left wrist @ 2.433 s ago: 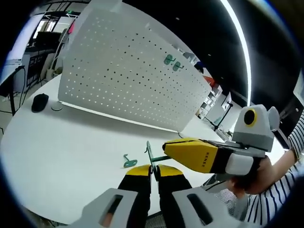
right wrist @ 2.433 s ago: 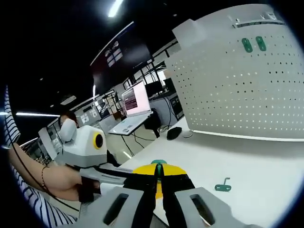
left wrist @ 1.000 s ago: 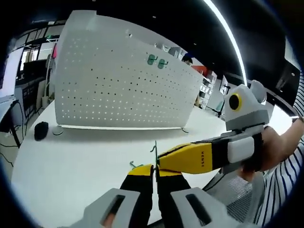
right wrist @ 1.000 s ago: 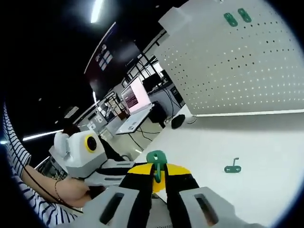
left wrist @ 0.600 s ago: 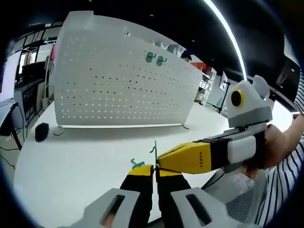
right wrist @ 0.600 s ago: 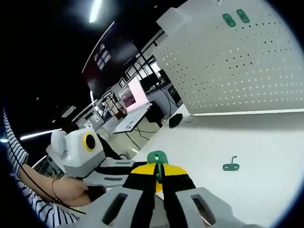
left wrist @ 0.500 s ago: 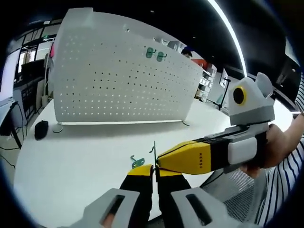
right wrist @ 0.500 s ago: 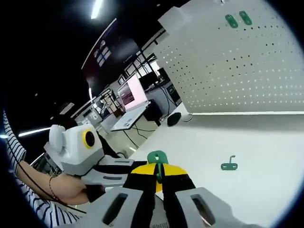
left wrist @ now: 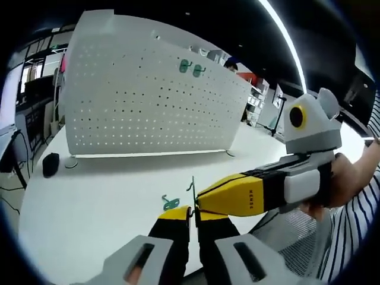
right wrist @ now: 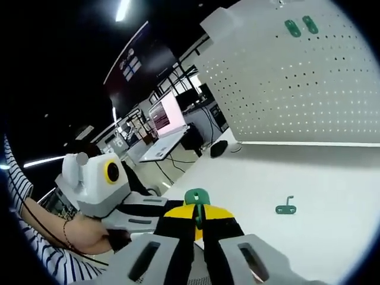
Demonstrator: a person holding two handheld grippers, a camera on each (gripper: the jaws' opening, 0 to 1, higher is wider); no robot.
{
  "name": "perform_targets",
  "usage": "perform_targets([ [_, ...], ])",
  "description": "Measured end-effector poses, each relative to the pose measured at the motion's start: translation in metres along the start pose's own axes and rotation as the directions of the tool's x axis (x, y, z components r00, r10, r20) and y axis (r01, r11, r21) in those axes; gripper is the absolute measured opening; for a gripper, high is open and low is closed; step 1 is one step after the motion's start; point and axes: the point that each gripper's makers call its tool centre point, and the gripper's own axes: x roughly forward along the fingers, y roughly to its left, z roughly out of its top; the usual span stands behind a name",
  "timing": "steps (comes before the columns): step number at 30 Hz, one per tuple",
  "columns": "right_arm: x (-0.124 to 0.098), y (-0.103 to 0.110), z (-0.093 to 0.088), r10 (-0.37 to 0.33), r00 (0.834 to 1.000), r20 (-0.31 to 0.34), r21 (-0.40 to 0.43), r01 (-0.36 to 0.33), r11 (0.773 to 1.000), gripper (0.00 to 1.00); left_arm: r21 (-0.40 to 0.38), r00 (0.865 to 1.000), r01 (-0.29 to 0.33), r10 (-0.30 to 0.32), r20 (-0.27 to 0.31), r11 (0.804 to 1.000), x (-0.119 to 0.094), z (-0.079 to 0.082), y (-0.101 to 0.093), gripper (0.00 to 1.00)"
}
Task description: Insert the hook assembly into the mounting plate slot until the hook locks in place.
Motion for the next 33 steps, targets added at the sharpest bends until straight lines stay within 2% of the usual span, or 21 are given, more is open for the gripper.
perform_targets([
  [3,-0.002,-0.002,0.003,-0.008,1.0,0.011,-0.014,0.008,1.0,0.0,0.01,1.0,0.025,-0.025,0.011,1.0,0.001,0.002,-0.004,0.06],
  [6,-0.005,-0.003,0.009,-0.018,0.999,0.028,-0.028,0.019,0.999,0.0,0.016,0.999,0.037,-0.038,0.002,0.999,0.002,0.0,-0.006,0.13],
  [8,-0.006,-0.005,0.013,-0.018,0.999,0.039,-0.029,0.02,0.999,0.0,0.036,0.999,0.032,-0.033,0.026,0.999,0.001,0.004,-0.006,0.23],
  [14,-0.008,-0.011,0.023,-0.03,0.998,0.064,-0.045,0.033,0.998,0.0,0.007,0.998,0.03,-0.03,0.06,1.0,0.0,0.01,-0.002,0.48],
  [16,-0.009,-0.013,0.026,-0.037,0.997,0.071,-0.063,0.042,0.997,0.0,0.007,0.997,0.025,-0.026,0.066,1.0,0.0,0.011,-0.002,0.54],
  [19,-0.01,-0.015,0.028,-0.041,0.996,0.076,-0.074,0.047,0.996,0.0,0.008,0.997,0.018,-0.019,0.076,1.0,-0.001,0.013,-0.001,0.56],
  [23,-0.009,-0.018,0.033,-0.056,0.995,0.086,-0.106,0.065,0.992,0.0,0.009,0.997,0.004,-0.005,0.081,1.0,-0.001,0.014,0.001,0.67],
  [25,-0.01,-0.02,0.036,-0.071,0.992,0.103,-0.124,0.083,0.989,0.0,0.039,0.996,-0.016,0.012,0.084,0.999,-0.002,0.015,0.002,0.69],
  [28,-0.01,-0.025,0.042,-0.1,0.986,0.13,-0.139,0.118,0.983,0.0,0.036,0.996,-0.018,0.015,0.091,0.999,-0.001,0.017,0.002,0.8],
  [33,-0.013,-0.033,0.063,-0.168,0.963,0.21,-0.177,0.207,0.962,0.0,0.01,0.995,-0.018,0.017,0.098,1.0,-0.001,0.017,0.004,0.88],
])
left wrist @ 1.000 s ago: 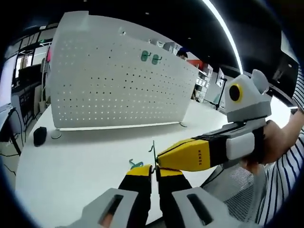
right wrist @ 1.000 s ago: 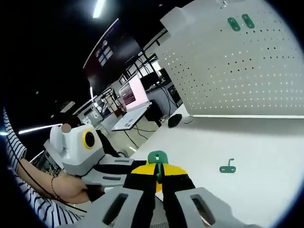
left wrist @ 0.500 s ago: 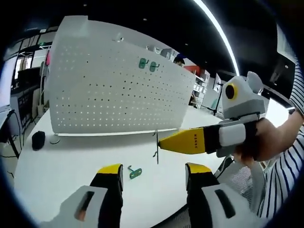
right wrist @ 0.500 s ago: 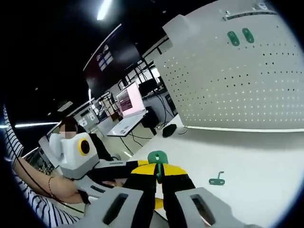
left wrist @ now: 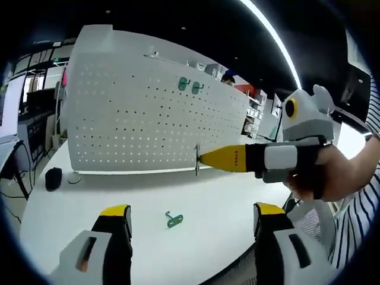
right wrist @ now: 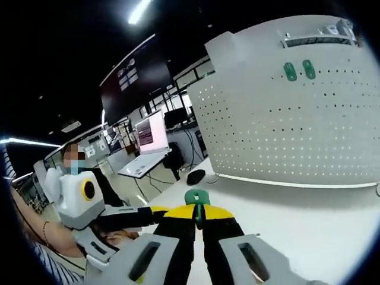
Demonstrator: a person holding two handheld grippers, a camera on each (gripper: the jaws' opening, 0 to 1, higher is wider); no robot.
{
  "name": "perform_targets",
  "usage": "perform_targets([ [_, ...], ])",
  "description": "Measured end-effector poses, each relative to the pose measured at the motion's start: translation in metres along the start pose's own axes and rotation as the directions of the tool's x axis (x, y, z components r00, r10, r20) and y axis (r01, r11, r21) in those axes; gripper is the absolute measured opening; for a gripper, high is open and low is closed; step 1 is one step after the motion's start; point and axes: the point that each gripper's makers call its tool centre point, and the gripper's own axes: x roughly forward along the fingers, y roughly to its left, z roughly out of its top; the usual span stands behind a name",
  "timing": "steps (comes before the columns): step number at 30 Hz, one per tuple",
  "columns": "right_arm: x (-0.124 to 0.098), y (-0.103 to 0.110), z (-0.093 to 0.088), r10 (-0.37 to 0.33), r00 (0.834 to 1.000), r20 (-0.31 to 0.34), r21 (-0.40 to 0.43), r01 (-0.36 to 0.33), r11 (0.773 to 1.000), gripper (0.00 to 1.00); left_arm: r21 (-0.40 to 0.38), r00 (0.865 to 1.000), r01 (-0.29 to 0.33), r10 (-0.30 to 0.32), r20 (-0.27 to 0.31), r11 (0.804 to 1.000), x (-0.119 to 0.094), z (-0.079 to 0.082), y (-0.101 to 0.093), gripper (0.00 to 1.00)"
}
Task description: Insert the hook assembly into the mounting plate slot until the hook locks in place.
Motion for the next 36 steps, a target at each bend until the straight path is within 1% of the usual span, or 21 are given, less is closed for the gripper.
perform_targets([
  [2,0.001,-0.004,0.007,-0.024,0.999,0.022,-0.008,0.024,1.0,0.0,-0.008,1.0,0.0,0.001,0.008,1.0,0.0,0.001,0.0,0.92],
  [5,0.003,-0.013,0.016,-0.062,0.997,0.05,-0.023,0.064,0.998,0.0,-0.031,1.0,0.008,-0.008,0.007,0.999,0.0,0.002,-0.002,0.93],
  [9,0.004,-0.025,0.025,-0.108,0.991,0.081,-0.034,0.111,0.993,0.0,-0.043,1.0,0.01,-0.009,0.024,0.999,-0.001,0.005,-0.002,0.97],
  [16,0.003,-0.053,0.043,-0.193,0.973,0.13,-0.033,0.199,0.979,0.0,-0.048,1.0,0.006,-0.006,0.013,0.999,0.0,0.003,-0.001,1.0],
  [21,0.001,-0.077,0.058,-0.255,0.953,0.162,-0.036,0.264,0.964,0.0,-0.068,1.0,0.017,-0.015,0.022,0.998,0.0,0.004,-0.003,1.0],
  [23,-0.001,-0.087,0.064,-0.278,0.944,0.175,-0.029,0.287,0.957,0.0,-0.065,1.0,0.013,-0.012,0.016,0.998,0.0,0.003,-0.002,1.0],
  [26,-0.002,-0.103,0.074,-0.318,0.929,0.191,-0.023,0.328,0.944,0.0,-0.063,1.0,0.014,-0.013,0.014,0.998,0.001,0.003,-0.002,1.0],
  [27,-0.004,-0.11,0.08,-0.337,0.918,0.209,-0.02,0.348,0.937,0.0,-0.061,1.0,0.014,-0.013,0.013,0.998,0.001,0.003,-0.002,1.0],
  [28,-0.004,-0.114,0.083,-0.341,0.915,0.215,-0.015,0.352,0.936,0.0,-0.061,1.0,0.013,-0.013,0.011,0.998,0.001,0.002,-0.002,1.0],
  [29,-0.004,-0.119,0.088,-0.353,0.909,0.223,-0.007,0.364,0.932,0.0,-0.063,1.0,0.013,-0.013,0.009,0.998,0.001,0.002,-0.002,1.0],
  [30,-0.004,-0.121,0.09,-0.356,0.907,0.227,-0.007,0.367,0.93,0.0,-0.063,1.0,0.013,-0.013,0.009,0.998,0.001,0.002,-0.002,1.0],
  [31,-0.005,-0.127,0.094,-0.366,0.9,0.235,-0.011,0.379,0.925,0.0,-0.064,1.0,0.012,-0.012,0.007,0.998,0.002,0.002,-0.002,1.0],
  [34,-0.004,-0.135,0.102,-0.374,0.894,0.245,-0.012,0.388,0.921,0.0,-0.067,1.0,0.011,-0.011,0.005,0.998,0.002,0.001,-0.001,1.0],
  [35,-0.005,-0.139,0.105,-0.384,0.888,0.253,-0.017,0.401,0.916,0.0,-0.068,1.0,0.011,-0.011,0.004,0.998,0.002,0.001,-0.001,1.0],
  [36,-0.005,-0.142,0.106,-0.387,0.885,0.257,-0.014,0.404,0.915,0.0,-0.07,1.0,0.009,-0.008,0.003,0.997,0.002,0.001,-0.001,1.0],
])
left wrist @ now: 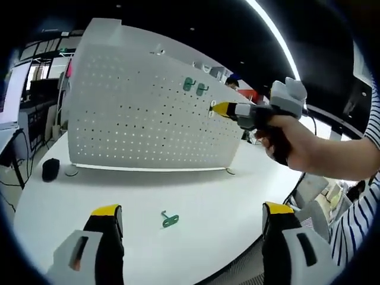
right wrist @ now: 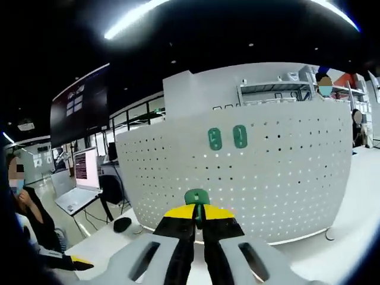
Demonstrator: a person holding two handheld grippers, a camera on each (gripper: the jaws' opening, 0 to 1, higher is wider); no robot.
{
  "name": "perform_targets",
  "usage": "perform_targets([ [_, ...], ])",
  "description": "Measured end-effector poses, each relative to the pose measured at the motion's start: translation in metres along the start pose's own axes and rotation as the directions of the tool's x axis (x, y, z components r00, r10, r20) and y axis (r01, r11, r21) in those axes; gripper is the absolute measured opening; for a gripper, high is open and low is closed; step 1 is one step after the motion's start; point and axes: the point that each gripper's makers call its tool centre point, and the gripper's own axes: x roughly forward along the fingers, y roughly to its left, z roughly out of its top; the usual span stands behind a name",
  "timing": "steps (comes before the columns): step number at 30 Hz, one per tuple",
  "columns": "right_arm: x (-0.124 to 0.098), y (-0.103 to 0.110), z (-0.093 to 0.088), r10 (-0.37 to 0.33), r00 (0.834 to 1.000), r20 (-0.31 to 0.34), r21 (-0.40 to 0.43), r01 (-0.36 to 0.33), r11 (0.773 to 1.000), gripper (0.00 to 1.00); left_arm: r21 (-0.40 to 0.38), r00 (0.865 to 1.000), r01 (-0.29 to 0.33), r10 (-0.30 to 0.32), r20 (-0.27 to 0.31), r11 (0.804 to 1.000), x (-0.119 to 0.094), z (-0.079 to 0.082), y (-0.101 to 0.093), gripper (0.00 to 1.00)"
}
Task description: Insert the hook assembly into the mounting plate slot until the hook locks in place.
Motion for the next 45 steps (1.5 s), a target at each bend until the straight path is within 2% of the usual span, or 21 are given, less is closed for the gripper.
perform_targets([
  [8,0.013,-0.023,0.01,-0.052,0.998,0.023,-0.001,0.052,0.999,0.0,-0.001,1.0,-0.005,0.004,-0.015,1.0,0.001,-0.003,0.001,0.99],
  [18,0.033,-0.039,0.028,-0.083,0.994,0.067,-0.002,0.083,0.997,0.0,-0.005,0.999,-0.012,0.012,-0.032,1.0,0.002,-0.006,0.002,0.99],
  [28,0.047,-0.067,0.043,-0.141,0.984,0.105,0.034,0.138,0.99,0.0,-0.015,0.999,-0.018,0.018,-0.037,1.0,0.003,-0.007,0.004,0.97],
  [33,0.054,-0.082,0.052,-0.163,0.979,0.124,0.024,0.161,0.987,0.0,-0.016,0.999,-0.017,0.016,-0.048,1.0,0.004,-0.009,0.004,0.96],
  [45,0.068,-0.101,0.08,-0.191,0.965,0.178,0.017,0.191,0.981,0.0,-0.021,0.998,-0.015,0.014,-0.061,1.0,0.006,-0.011,0.004,0.94],
])
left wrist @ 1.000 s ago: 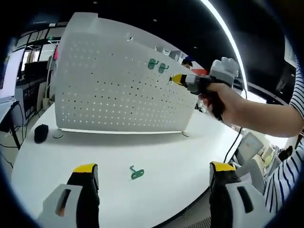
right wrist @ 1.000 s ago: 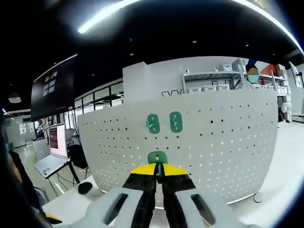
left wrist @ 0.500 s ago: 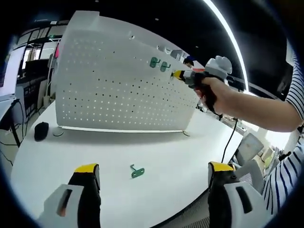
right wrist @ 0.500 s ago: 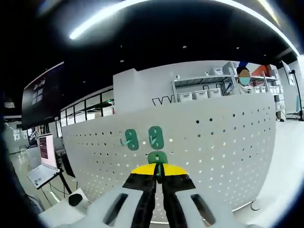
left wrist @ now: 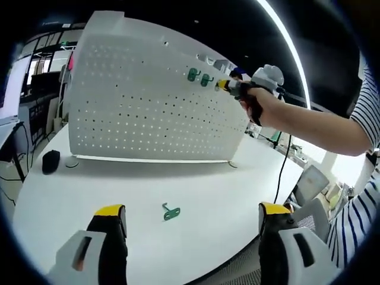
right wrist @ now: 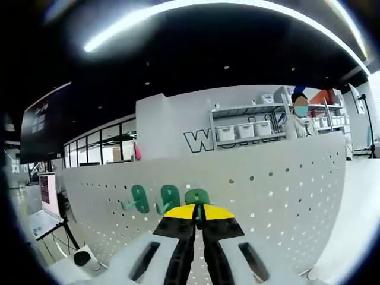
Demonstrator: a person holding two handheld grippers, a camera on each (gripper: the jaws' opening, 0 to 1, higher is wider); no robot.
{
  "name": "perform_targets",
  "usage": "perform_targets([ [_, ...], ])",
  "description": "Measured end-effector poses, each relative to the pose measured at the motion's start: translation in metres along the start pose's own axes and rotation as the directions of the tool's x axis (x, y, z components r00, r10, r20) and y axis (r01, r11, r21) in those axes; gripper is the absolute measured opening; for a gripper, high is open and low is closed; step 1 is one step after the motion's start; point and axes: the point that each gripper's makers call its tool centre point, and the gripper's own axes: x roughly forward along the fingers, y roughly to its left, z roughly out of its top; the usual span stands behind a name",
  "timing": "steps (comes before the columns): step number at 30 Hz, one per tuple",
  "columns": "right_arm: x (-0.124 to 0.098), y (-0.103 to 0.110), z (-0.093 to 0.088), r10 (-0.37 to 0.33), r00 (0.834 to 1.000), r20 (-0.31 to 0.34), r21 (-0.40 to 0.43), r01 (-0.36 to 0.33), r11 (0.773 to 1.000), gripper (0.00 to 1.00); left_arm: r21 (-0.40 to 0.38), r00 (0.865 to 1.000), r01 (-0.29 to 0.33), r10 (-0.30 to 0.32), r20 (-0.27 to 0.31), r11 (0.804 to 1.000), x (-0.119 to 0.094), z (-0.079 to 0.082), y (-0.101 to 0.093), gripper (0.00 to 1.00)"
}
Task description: Insert the hook assembly into the mounting plate slot until the hook locks in place.
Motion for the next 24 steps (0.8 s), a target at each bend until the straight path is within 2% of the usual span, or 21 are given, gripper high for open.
perform_targets([
  [6,0.002,-0.001,0.004,-0.014,1.0,0.015,-0.018,0.014,1.0,0.0,-0.003,1.0,-0.003,0.003,-0.001,1.0,0.0,0.0,0.001,0.92],
  [24,0.013,-0.011,0.006,-0.049,0.998,0.028,-0.004,0.05,0.999,0.0,-0.008,1.0,-0.007,0.007,0.003,1.0,0.0,0.001,0.003,0.91],
])
